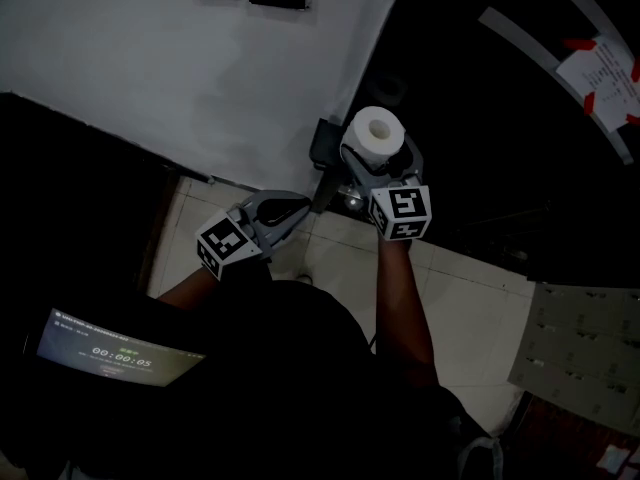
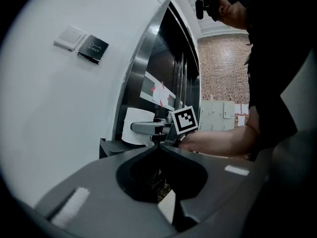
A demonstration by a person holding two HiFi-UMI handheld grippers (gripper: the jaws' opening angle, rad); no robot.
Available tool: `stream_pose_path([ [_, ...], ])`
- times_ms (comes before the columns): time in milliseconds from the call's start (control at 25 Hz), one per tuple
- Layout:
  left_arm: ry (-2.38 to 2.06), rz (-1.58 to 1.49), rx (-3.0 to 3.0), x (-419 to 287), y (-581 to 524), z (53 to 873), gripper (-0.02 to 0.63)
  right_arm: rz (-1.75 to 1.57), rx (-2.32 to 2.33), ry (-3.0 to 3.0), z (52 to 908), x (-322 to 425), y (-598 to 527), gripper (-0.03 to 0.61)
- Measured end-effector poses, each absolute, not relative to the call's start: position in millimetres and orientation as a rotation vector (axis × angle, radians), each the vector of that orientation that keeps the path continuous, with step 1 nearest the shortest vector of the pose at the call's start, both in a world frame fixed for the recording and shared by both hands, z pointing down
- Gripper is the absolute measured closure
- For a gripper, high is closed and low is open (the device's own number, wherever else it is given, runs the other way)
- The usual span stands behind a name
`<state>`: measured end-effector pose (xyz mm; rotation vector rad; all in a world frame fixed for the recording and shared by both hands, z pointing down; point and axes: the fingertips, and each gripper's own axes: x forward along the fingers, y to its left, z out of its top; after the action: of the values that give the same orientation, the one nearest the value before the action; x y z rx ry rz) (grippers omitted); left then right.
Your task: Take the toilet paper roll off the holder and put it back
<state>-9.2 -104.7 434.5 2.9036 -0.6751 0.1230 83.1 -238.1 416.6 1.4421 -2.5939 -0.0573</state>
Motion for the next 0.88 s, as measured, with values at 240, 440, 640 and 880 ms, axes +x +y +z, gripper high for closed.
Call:
stream_pose_path([
  [240, -0.651, 0.116, 2.908, -5.0, -103.8, 434.1, 0.612, -0.057, 1.466, -2.586, 403.0, 95.7, -234.5, 0.126],
  [440, -0.646, 0.117, 2.916, -0.8, -103.2, 434.2, 0.612, -0.038, 1.472, -2.573, 401.3, 106.8, -232.8, 0.126],
  [640, -0.651, 0.12, 2.913, -0.9, -102.5, 435.1, 0.612, -0.021, 1.54, -2.53, 403.3, 140.1, -227.4, 0.126],
  [880, -0.65, 0.122, 2.915, 0.1, -102.8, 435.1, 0.612, -0.006, 1.695, -2.436, 412.0, 200.3, -223.1, 0.126],
])
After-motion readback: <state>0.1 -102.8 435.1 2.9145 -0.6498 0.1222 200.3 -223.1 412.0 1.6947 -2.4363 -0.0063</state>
